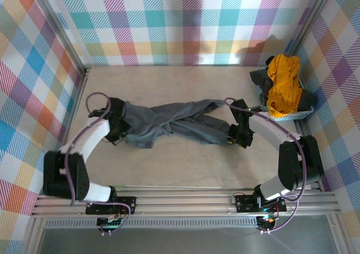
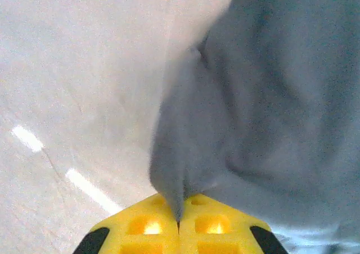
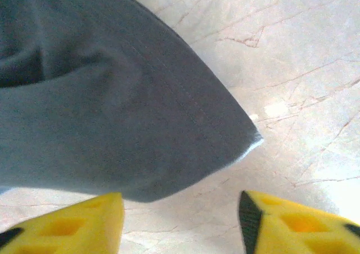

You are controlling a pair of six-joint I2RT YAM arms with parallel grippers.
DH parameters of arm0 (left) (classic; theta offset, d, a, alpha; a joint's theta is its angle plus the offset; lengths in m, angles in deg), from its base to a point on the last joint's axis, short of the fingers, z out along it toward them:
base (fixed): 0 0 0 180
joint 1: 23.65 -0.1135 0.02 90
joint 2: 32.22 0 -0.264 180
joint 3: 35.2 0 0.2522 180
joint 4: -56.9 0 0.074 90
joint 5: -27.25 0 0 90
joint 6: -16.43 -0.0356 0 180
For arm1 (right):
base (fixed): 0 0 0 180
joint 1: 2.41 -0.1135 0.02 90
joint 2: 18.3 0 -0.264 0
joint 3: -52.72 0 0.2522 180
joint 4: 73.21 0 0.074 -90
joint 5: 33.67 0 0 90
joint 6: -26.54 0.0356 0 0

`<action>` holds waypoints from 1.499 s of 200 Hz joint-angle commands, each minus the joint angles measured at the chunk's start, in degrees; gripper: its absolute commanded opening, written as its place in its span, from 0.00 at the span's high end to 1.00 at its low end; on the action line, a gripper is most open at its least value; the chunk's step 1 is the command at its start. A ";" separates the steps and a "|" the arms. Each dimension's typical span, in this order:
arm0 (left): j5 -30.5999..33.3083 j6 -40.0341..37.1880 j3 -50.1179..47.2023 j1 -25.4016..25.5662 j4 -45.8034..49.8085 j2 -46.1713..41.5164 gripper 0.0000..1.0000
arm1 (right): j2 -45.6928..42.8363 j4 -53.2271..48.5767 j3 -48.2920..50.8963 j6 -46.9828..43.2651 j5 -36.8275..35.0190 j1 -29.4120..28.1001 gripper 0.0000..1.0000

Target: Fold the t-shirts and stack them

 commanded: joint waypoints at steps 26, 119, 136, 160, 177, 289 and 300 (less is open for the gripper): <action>4.05 2.68 8.87 -4.44 5.93 -6.29 1.00 | 1.49 3.60 -12.29 -3.99 -0.07 -0.05 0.32; -0.20 11.07 18.00 -5.00 4.66 -9.57 1.00 | 29.72 15.01 -33.98 22.46 19.96 2.18 0.37; -1.02 11.65 16.97 -5.28 3.96 -10.32 1.00 | 32.84 20.80 -34.20 25.58 20.94 2.48 0.41; -2.25 10.84 17.69 -5.64 4.05 -9.64 1.00 | 36.25 25.96 -34.38 29.19 23.02 2.90 0.44; -2.80 10.36 17.88 -5.75 3.96 -9.13 1.00 | 37.73 26.51 -34.04 30.59 23.72 2.90 0.46; -8.72 9.52 19.77 -5.83 0.74 -1.51 1.00 | 32.57 25.10 -35.17 27.37 17.85 3.03 1.00; -10.15 8.92 22.28 -5.88 1.52 0.94 1.00 | 28.74 23.56 -36.08 24.41 15.45 2.91 1.00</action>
